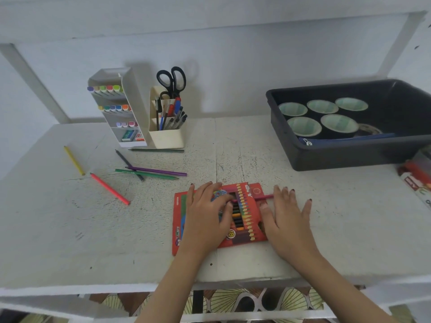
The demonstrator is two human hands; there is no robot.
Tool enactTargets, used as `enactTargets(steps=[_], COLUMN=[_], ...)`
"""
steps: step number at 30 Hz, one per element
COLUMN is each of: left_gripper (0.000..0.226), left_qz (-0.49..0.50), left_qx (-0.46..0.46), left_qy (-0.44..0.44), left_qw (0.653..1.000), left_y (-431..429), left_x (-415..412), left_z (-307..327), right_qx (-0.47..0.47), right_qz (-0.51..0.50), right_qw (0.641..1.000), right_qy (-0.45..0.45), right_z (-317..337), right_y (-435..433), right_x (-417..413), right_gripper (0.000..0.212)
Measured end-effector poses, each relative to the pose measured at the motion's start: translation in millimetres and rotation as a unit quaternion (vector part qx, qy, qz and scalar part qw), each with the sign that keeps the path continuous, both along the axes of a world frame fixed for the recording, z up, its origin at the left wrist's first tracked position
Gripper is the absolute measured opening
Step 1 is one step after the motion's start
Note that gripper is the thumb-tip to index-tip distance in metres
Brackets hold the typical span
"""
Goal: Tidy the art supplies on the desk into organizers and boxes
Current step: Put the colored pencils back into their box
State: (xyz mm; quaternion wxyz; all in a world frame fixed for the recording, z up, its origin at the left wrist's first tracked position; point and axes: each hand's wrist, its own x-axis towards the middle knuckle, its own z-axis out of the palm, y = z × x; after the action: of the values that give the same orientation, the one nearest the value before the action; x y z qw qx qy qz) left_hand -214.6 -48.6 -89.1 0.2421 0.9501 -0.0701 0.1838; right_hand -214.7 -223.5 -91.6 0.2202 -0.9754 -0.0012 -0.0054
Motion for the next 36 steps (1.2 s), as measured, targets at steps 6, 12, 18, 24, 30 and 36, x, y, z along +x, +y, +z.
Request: enactTargets(steps=[6,12,18,24,30,36], left_gripper=[0.025,0.03,0.032,0.025,0.066,0.026], left_qz=[0.006,0.003,-0.001,0.166,0.446,0.428], left_qx=[-0.017,-0.037,-0.117,-0.101,-0.056,-0.023], left_qy=[-0.002,-0.005,-0.014,-0.011,0.174,0.255], left_qw=[1.0,0.999,0.993,0.981,0.876,0.867], left_y=[0.7,0.0,9.2,67.9,153.1,173.8], left_x=[0.9,1.5,3.8,10.7,22.1,20.8], left_z=[-0.2,1.3,10.9,26.3,39.2,33.1], right_qx=[0.039,0.169,0.131,0.104,0.12,0.117], right_qz=[0.08,0.091,0.069,0.093,0.11,0.118], right_qw=[0.996,0.981,0.989,0.987,0.982,0.982], right_qy=[-0.025,0.004,-0.027,-0.083,-0.092,-0.088], right_z=[-3.5,-4.1,2.0,16.8,17.4,15.7], right_y=[11.5,20.4,15.9,33.2,53.0,57.1], right_x=[-8.3,-9.0,-2.0,5.9,3.2,2.7], right_gripper=[0.067,0.065,0.07,0.06,0.051,0.052])
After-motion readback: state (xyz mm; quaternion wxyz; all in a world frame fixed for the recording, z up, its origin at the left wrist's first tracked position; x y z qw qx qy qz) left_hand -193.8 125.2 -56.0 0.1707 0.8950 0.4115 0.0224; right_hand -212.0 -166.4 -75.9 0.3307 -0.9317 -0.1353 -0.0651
